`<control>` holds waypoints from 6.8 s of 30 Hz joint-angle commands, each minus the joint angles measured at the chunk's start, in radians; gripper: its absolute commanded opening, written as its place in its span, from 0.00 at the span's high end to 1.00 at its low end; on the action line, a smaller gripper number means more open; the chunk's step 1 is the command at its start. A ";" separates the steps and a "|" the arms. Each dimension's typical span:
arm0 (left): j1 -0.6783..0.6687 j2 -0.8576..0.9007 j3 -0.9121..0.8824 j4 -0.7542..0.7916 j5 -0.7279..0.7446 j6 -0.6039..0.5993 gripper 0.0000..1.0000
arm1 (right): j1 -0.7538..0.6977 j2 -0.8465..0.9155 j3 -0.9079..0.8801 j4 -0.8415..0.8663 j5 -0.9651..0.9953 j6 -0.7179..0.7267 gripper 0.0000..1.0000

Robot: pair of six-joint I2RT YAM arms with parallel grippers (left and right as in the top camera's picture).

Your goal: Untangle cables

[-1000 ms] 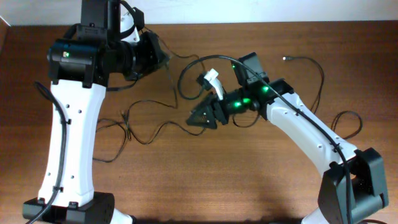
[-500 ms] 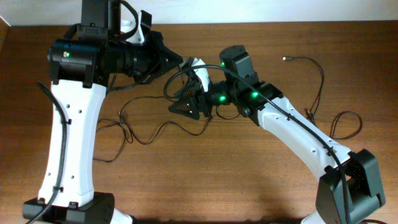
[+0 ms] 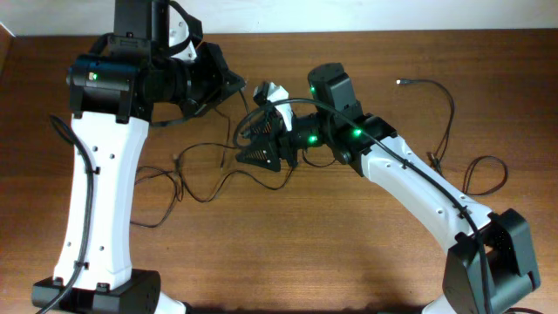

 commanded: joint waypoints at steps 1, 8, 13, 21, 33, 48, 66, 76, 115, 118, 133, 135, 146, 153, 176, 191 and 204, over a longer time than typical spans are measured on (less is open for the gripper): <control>0.006 -0.010 0.009 -0.001 0.088 -0.072 1.00 | 0.005 -0.008 0.009 0.036 -0.043 -0.036 0.29; 0.006 -0.010 0.009 -0.010 -0.116 -0.110 1.00 | 0.003 -0.008 0.009 -0.060 0.024 -0.036 0.47; 0.006 -0.010 0.009 -0.016 -0.122 -0.110 1.00 | 0.003 -0.008 0.009 -0.090 0.056 -0.032 0.96; 0.006 -0.010 0.009 -0.193 -0.616 -0.056 0.20 | 0.003 -0.008 0.009 -0.356 0.142 -0.012 0.96; 0.006 -0.010 0.009 -0.336 -0.686 -0.050 0.01 | -0.081 -0.117 0.053 -0.574 0.299 0.186 0.96; 0.006 -0.010 0.009 -0.336 -0.686 -0.050 0.01 | -0.503 -0.272 0.704 -0.696 0.304 0.174 0.96; 0.006 -0.010 0.009 -0.336 -0.686 -0.050 0.01 | -0.787 0.323 0.702 -1.149 0.474 0.174 0.96; 0.006 -0.010 0.009 -0.335 -0.686 -0.050 0.01 | -0.785 0.456 0.644 -1.300 0.941 0.174 0.90; 0.006 -0.010 0.009 -0.335 -0.686 -0.050 0.01 | 0.172 0.517 0.644 -1.052 0.669 1.027 0.84; 0.006 -0.010 0.009 -0.335 -0.686 -0.050 0.01 | 0.193 0.555 0.644 -1.024 0.662 1.117 0.96; 0.006 -0.010 0.009 -0.336 -0.686 -0.050 0.01 | 0.354 0.649 0.549 -0.725 0.730 1.466 0.53; 0.006 -0.010 0.009 -0.335 -0.686 -0.050 0.01 | 0.359 0.650 0.537 -0.723 0.838 1.467 0.62; 0.006 -0.010 0.009 -0.335 -0.686 -0.050 0.01 | 0.203 0.621 0.540 -0.921 0.806 0.759 0.96; 0.006 -0.010 0.009 -0.335 -0.686 -0.051 0.01 | 0.004 0.157 0.548 -0.932 0.731 0.236 0.96; 0.005 -0.010 0.009 -0.335 -0.686 -0.050 0.01 | -0.317 0.065 0.571 -1.002 0.953 0.086 0.96; 0.006 -0.010 0.009 -0.335 -0.686 -0.050 0.01 | -0.321 0.318 0.570 -1.155 1.000 0.095 0.01; 0.006 -0.010 0.009 -0.335 -0.686 -0.050 0.01 | -0.351 0.318 0.570 -1.147 1.070 0.132 0.01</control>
